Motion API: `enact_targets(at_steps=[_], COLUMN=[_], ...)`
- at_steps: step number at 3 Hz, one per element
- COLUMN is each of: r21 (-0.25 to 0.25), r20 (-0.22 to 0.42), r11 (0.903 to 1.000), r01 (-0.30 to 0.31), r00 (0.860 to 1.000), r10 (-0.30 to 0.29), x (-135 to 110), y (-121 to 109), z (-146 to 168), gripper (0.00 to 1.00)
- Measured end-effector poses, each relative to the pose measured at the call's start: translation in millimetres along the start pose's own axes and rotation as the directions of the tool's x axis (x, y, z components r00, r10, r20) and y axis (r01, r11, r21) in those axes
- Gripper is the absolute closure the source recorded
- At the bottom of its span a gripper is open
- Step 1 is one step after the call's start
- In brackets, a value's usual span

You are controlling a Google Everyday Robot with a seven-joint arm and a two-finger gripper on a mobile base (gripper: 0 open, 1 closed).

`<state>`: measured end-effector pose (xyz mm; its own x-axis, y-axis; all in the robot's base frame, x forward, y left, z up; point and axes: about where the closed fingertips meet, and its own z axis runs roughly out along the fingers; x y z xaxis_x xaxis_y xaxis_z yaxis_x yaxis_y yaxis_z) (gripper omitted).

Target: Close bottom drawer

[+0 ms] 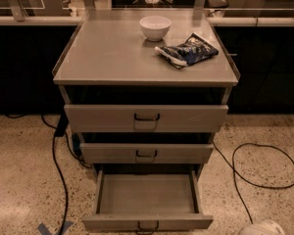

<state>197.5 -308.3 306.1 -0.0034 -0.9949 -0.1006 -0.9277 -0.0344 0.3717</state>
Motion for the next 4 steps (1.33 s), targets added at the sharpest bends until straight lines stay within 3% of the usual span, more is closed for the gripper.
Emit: enact_targets(at_steps=[2, 4], r21=[0.072, 0.076], r20=[0.111, 0.148], r11=[0.9974, 0.9971], r01=[-0.003, 0.003], r00=[0.994, 0.989], r10=[-0.005, -0.014], x=[-10.7, -15.7], y=[-12.5, -18.7], z=[13.7, 23.5], gripper=[0.00, 0.00])
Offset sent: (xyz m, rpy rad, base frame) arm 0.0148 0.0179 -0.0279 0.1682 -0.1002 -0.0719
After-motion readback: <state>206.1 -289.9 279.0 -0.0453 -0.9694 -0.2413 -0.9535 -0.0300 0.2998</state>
